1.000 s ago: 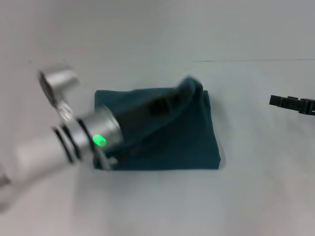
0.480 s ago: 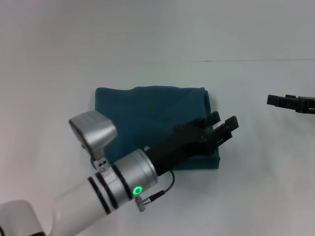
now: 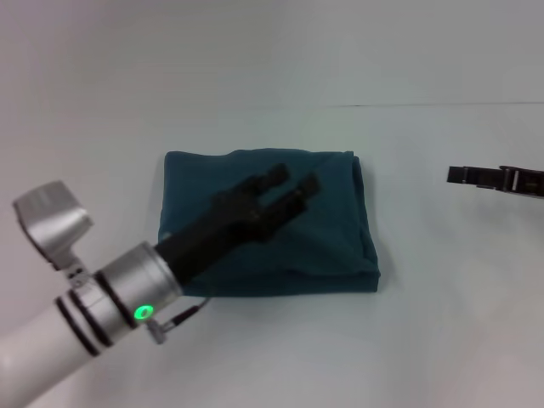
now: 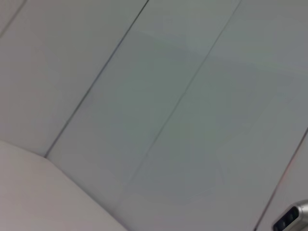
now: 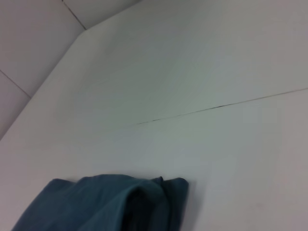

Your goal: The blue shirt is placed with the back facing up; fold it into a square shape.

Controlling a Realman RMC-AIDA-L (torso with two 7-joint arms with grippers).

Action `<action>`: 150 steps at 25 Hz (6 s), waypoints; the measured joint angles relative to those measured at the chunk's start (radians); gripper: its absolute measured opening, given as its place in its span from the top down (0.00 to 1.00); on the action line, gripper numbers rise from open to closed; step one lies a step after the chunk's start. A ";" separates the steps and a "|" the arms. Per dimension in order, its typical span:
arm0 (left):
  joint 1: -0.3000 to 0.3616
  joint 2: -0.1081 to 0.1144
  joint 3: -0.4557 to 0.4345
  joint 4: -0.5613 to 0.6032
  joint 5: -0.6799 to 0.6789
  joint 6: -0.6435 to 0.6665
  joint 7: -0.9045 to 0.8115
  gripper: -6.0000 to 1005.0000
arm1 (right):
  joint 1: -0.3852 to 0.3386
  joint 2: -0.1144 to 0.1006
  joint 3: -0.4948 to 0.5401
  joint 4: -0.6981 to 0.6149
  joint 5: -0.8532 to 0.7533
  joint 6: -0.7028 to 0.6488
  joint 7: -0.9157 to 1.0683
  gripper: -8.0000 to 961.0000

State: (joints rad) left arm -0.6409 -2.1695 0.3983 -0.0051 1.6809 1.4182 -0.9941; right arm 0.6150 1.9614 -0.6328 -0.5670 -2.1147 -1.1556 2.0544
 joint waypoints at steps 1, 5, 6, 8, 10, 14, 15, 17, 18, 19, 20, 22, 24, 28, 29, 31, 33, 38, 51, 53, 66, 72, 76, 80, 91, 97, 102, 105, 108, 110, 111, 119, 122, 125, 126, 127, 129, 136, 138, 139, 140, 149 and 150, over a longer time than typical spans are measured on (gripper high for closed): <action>0.022 0.000 0.014 0.050 0.007 0.012 -0.006 0.35 | 0.008 0.000 0.000 0.004 -0.006 0.002 0.015 0.17; 0.078 0.003 0.078 0.192 0.024 0.043 -0.015 0.35 | 0.053 0.009 -0.001 0.051 -0.010 0.003 0.051 0.17; 0.097 0.003 0.099 0.234 0.025 0.051 -0.015 0.35 | 0.064 0.012 -0.001 0.064 -0.010 0.007 0.053 0.17; 0.126 0.003 0.127 0.299 0.026 0.065 -0.014 0.35 | 0.087 0.024 0.000 0.092 -0.009 0.019 0.055 0.17; 0.155 0.004 0.144 0.360 0.026 0.082 -0.012 0.35 | 0.109 0.043 0.002 0.108 -0.008 0.042 0.055 0.17; 0.196 0.004 0.173 0.451 0.028 0.098 -0.011 0.35 | 0.150 0.087 0.004 0.122 -0.006 0.106 0.055 0.17; 0.205 0.005 0.182 0.473 0.028 0.101 -0.010 0.35 | 0.161 0.100 0.003 0.126 -0.006 0.126 0.055 0.17; 0.214 0.005 0.194 0.502 0.037 0.103 -0.010 0.36 | 0.177 0.116 0.000 0.135 -0.005 0.159 0.054 0.17; 0.217 0.006 0.198 0.513 0.047 0.103 -0.010 0.36 | 0.186 0.122 -0.001 0.143 -0.005 0.177 0.051 0.17; 0.219 0.006 0.200 0.524 0.060 0.103 -0.010 0.35 | 0.195 0.125 -0.002 0.156 -0.005 0.195 0.049 0.17; 0.219 0.006 0.201 0.531 0.070 0.103 -0.010 0.35 | 0.203 0.127 -0.002 0.170 -0.004 0.211 0.045 0.17; 0.220 0.006 0.202 0.538 0.086 0.099 -0.010 0.35 | 0.214 0.128 -0.002 0.192 -0.004 0.236 0.038 0.17; 0.220 0.006 0.202 0.540 0.098 0.094 -0.010 0.35 | 0.221 0.129 0.000 0.204 -0.004 0.255 0.033 0.17; 0.219 0.007 0.202 0.541 0.101 0.092 -0.011 0.35 | 0.225 0.131 -0.002 0.219 0.022 0.272 0.023 0.17; 0.219 0.007 0.202 0.542 0.101 0.092 -0.011 0.35 | 0.225 0.131 -0.004 0.226 0.041 0.276 0.015 0.17; 0.219 0.007 0.203 0.542 0.101 0.092 -0.011 0.35 | 0.227 0.131 -0.004 0.240 0.075 0.288 -0.005 0.17; 0.220 0.007 0.203 0.542 0.102 0.091 -0.011 0.35 | 0.231 0.132 -0.004 0.259 0.107 0.303 -0.027 0.17; 0.220 0.007 0.203 0.540 0.105 0.091 -0.011 0.35 | 0.261 0.135 -0.003 0.307 0.131 0.366 -0.055 0.17; 0.223 0.006 0.205 0.518 0.105 0.047 -0.012 0.35 | 0.300 0.139 -0.003 0.360 0.299 0.436 -0.199 0.17; 0.226 0.005 0.205 0.518 0.106 0.045 -0.012 0.35 | 0.300 0.138 -0.002 0.359 0.325 0.436 -0.232 0.17; 0.233 0.003 0.194 0.492 0.100 0.038 -0.020 0.35 | 0.273 0.111 -0.048 0.307 0.314 0.398 -0.193 0.17; 0.224 0.006 0.187 0.499 0.097 0.036 -0.024 0.35 | 0.206 0.077 -0.156 0.220 0.218 0.251 0.006 0.17; 0.224 0.006 0.186 0.500 0.100 0.041 -0.024 0.35 | 0.172 0.048 -0.178 0.204 0.164 0.138 0.099 0.17; 0.224 0.007 0.187 0.500 0.102 0.040 -0.022 0.35 | 0.161 0.043 -0.182 0.211 0.110 0.097 0.138 0.18; 0.221 0.006 0.192 0.495 0.100 0.036 -0.018 0.35 | 0.188 0.105 -0.214 0.208 0.080 0.187 0.132 0.21; 0.221 0.005 0.192 0.494 0.102 0.036 -0.017 0.35 | 0.206 0.116 -0.220 0.205 0.080 0.202 0.127 0.24; 0.222 0.005 0.192 0.494 0.103 0.036 -0.017 0.35 | 0.209 0.117 -0.221 0.205 0.079 0.202 0.127 0.25; 0.223 0.005 0.192 0.494 0.103 0.036 -0.017 0.35 | 0.205 0.116 -0.222 0.204 0.079 0.201 0.127 0.26; 0.225 0.005 0.192 0.494 0.101 0.036 -0.017 0.35 | 0.198 0.111 -0.219 0.198 0.080 0.201 0.127 0.27; 0.225 0.005 0.192 0.494 0.101 0.037 -0.018 0.35 | 0.196 0.108 -0.217 0.195 0.081 0.199 0.127 0.27; 0.224 0.005 0.192 0.494 0.101 0.037 -0.019 0.35 | 0.195 0.106 -0.216 0.194 0.082 0.195 0.127 0.27; 0.222 0.003 0.192 0.493 0.098 0.043 -0.021 0.35 | 0.200 0.106 -0.219 0.192 0.084 0.191 0.127 0.31; 0.221 0.003 0.192 0.493 0.096 0.043 -0.022 0.35 | 0.205 0.110 -0.220 0.192 0.085 0.190 0.126 0.34; 0.220 0.003 0.192 0.493 0.095 0.042 -0.023 0.36 | 0.208 0.114 -0.221 0.182 0.083 0.179 0.124 0.37; 0.219 0.003 0.192 0.493 0.095 0.040 -0.023 0.36 | 0.206 0.115 -0.222 0.178 0.083 0.176 0.124 0.38; 0.218 0.003 0.192 0.493 0.095 0.039 -0.023 0.36 | 0.206 0.115 -0.222 0.178 0.083 0.176 0.124 0.39; 0.215 0.003 0.192 0.493 0.095 0.036 -0.023 0.35 | 0.205 0.115 -0.222 0.178 0.082 0.175 0.125 0.41; 0.207 0.003 0.192 0.493 0.098 0.036 -0.023 0.35 | 0.190 0.113 -0.231 0.187 0.080 0.182 0.123 0.55; 0.207 0.003 0.192 0.493 0.098 0.036 -0.023 0.35 | 0.187 0.113 -0.232 0.186 0.080 0.183 0.123 0.63; 0.206 0.003 0.192 0.493 0.098 0.036 -0.023 0.35 | 0.185 0.113 -0.232 0.184 0.079 0.183 0.123 0.67; 0.206 0.003 0.192 0.493 0.098 0.036 -0.023 0.35 | 0.182 0.113 -0.233 0.184 0.079 0.183 0.123 0.72; 0.203 0.004 0.192 0.485 0.103 0.036 -0.023 0.35 | 0.171 0.112 -0.227 0.181 0.083 0.180 0.111 0.96; 0.203 0.004 0.192 0.483 0.103 0.036 -0.023 0.35 | 0.169 0.112 -0.226 0.180 0.083 0.177 0.111 0.97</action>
State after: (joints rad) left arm -0.4383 -2.1655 0.5906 0.4784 1.7837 1.4542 -1.0170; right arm 0.7841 2.0731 -0.8590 -0.3871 -2.0315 -0.9790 2.1651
